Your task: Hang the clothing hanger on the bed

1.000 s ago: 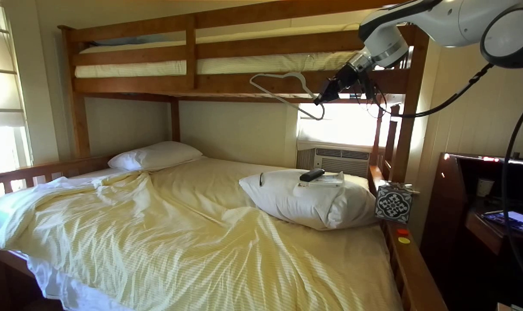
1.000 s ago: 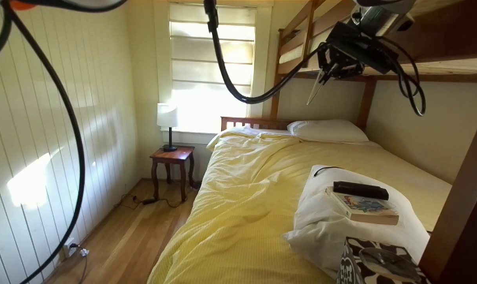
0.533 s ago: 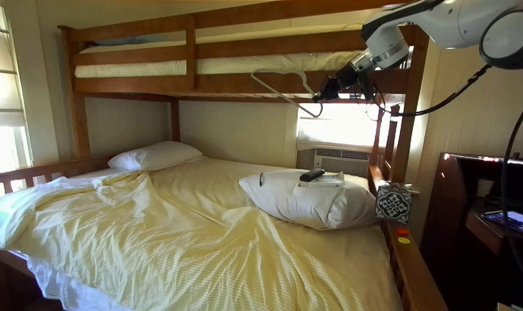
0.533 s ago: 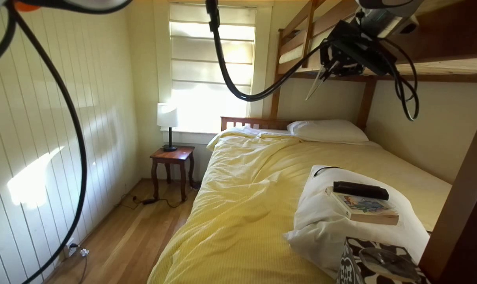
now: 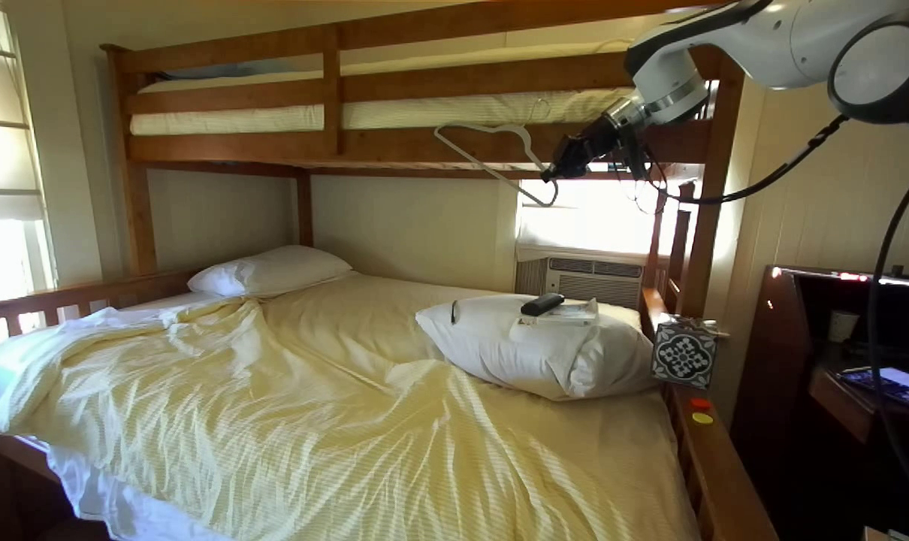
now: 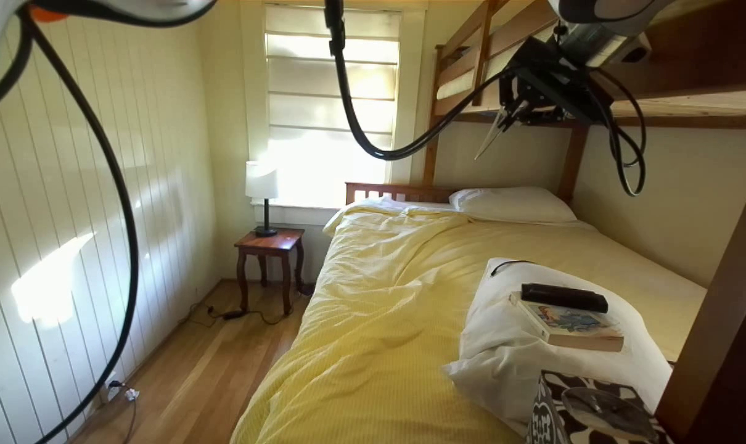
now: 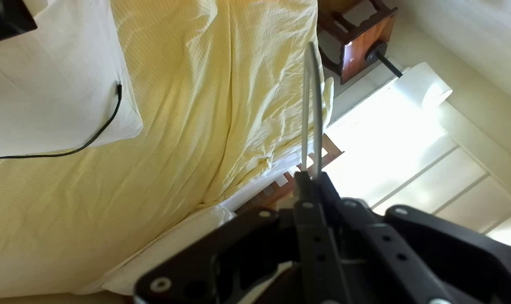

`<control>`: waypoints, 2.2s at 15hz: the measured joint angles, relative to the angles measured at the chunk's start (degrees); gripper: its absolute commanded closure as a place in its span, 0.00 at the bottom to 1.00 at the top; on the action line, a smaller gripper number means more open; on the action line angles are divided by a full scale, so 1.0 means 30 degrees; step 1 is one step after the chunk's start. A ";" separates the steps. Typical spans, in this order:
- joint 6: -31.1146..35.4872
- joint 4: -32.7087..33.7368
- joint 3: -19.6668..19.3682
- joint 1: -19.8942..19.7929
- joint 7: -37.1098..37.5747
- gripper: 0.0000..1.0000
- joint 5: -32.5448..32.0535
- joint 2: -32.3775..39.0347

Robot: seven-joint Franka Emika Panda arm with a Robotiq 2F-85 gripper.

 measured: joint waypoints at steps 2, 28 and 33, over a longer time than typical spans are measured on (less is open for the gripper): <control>0.0000 0.0000 0.0011 0.0002 0.0266 0.99 0.0254 0.0098; 0.0333 0.0055 0.0127 0.0631 0.2903 0.99 0.0167 0.0340; 0.0836 0.0134 0.0088 0.0630 0.2981 0.99 0.0167 0.0059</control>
